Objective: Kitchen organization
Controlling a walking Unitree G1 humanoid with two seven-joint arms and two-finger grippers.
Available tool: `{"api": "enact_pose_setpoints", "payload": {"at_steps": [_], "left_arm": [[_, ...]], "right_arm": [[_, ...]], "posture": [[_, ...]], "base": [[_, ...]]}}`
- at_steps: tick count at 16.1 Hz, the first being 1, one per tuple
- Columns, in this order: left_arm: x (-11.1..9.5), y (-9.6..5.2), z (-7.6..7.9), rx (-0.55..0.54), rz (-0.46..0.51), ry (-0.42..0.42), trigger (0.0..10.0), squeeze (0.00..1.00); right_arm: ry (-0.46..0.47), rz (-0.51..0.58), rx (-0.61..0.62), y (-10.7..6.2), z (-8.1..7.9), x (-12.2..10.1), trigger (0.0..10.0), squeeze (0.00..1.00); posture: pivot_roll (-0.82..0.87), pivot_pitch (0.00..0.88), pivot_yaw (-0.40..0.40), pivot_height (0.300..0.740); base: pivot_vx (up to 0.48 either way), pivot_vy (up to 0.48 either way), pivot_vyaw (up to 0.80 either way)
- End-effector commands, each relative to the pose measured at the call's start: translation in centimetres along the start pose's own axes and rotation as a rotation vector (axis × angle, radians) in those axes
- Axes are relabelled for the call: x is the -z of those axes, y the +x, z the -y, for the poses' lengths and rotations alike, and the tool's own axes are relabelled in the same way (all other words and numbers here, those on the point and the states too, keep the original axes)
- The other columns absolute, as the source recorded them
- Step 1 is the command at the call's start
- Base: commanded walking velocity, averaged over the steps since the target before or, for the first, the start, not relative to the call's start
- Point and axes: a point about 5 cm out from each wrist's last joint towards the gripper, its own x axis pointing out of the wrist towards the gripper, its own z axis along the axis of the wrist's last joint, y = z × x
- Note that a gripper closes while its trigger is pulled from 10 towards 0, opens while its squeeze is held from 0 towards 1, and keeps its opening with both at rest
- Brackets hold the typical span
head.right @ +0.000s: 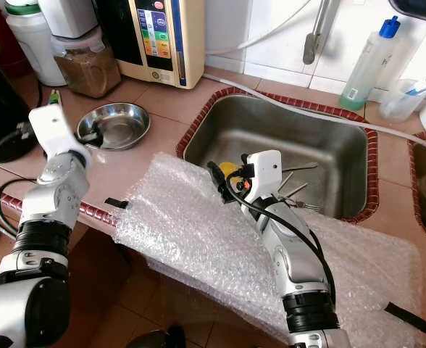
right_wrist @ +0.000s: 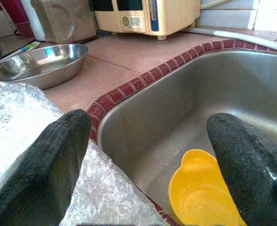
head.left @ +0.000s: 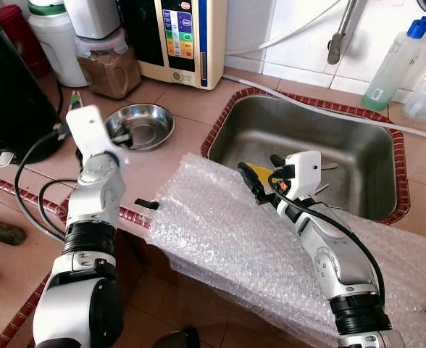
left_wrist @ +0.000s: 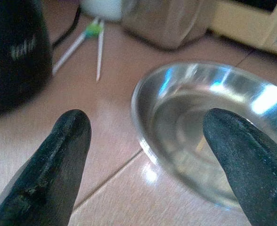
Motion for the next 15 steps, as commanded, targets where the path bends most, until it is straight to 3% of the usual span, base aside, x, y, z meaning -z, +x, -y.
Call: {"api": "enact_pose_setpoints", "payload": {"at_steps": [1,5,8,11,13,14,15], "left_arm": [[0.0,0.4,-0.1,-0.012,-0.022,-0.041,10.0,0.0],[-0.5,1.4,-0.3,-0.033,-0.075,-0.129,10.0,0.0],[-1.7,1.8,0.7,-0.002,-0.048,-0.1,10.0,0.0],[0.1,1.7,1.7,0.011,-0.202,-0.196,10.0,0.0],[0.6,1.6,1.9,0.015,-0.232,-0.215,10.0,0.0],[0.8,1.6,2.0,0.018,-0.248,-0.231,3.1,0.0],[1.0,1.5,2.1,0.021,-0.271,-0.249,0.0,0.0]], "right_arm": [[-0.001,0.001,0.001,-0.1,0.0,0.1,10.0,0.42],[0.003,0.006,0.002,-0.1,-0.2,0.1,10.0,0.42],[0.002,0.008,0.007,-0.2,-0.3,0.2,10.0,0.42],[0.004,0.007,0.018,-0.5,-0.2,0.2,10.0,0.42],[0.005,0.006,0.024,-0.6,-0.1,0.3,10.0,0.42],[0.005,0.006,0.025,-0.6,-0.1,0.3,10.0,0.42],[0.005,0.006,0.026,-0.6,-0.1,0.3,10.0,0.42]], "posture": [[-0.03,0.1,0.06,0.74],[-0.04,0.101,0.065,0.74],[-0.04,0.109,0.074,0.74],[-0.05,0.118,0.084,0.74],[-0.06,0.121,0.088,0.74],[-0.06,0.122,0.089,0.74],[-0.06,0.122,0.09,0.74]], "base": [[0.0,0.0,0.0],[0.0,0.0,0.0],[0.0,0.0,0.0],[0.0,0.0,0.0],[0.0,0.0,0.0],[0.0,0.0,0.0],[0.0,0.0,0.0]]}}
